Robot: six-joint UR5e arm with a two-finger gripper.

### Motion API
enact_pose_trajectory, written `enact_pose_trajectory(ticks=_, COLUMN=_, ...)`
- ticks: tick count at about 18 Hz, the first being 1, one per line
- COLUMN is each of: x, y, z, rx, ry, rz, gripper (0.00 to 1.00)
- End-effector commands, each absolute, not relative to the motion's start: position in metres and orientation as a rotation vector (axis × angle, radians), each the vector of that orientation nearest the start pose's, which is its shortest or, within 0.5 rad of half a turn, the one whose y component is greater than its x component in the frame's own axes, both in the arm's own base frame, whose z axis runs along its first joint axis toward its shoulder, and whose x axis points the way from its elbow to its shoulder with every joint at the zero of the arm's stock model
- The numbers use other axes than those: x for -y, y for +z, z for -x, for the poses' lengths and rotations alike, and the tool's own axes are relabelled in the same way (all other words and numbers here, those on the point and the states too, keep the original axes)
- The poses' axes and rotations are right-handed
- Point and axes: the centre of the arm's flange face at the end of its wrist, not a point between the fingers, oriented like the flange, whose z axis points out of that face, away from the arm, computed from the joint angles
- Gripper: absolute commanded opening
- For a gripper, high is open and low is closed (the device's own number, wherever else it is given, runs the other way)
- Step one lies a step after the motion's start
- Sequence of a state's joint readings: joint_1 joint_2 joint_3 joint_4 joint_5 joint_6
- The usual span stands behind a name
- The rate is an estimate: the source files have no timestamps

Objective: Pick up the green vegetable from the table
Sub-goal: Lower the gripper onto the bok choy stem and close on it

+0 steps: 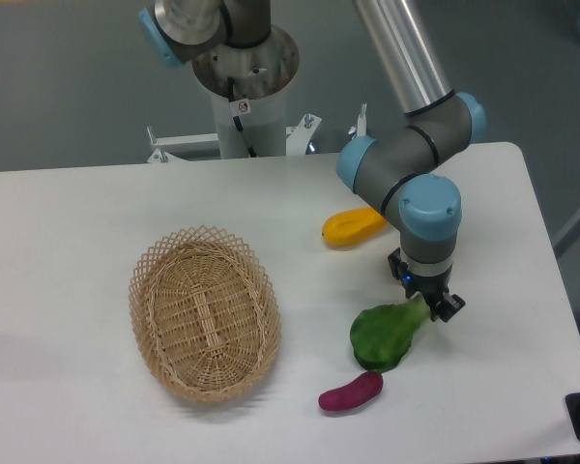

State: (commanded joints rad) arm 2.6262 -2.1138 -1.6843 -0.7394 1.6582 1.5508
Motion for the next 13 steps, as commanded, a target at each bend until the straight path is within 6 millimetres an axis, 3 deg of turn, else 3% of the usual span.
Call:
enact_pose_trajectory(ticks=7, x=-0.424, y=0.215, z=0.502, rx=-0.76, ry=0.321, rz=3.065, gripper=0.36)
enact_pose_trajectory(ticks=13, x=-0.421, y=0.235, z=0.504, rx=-0.745, ry=0.366, rz=3.05, gripper=0.32)
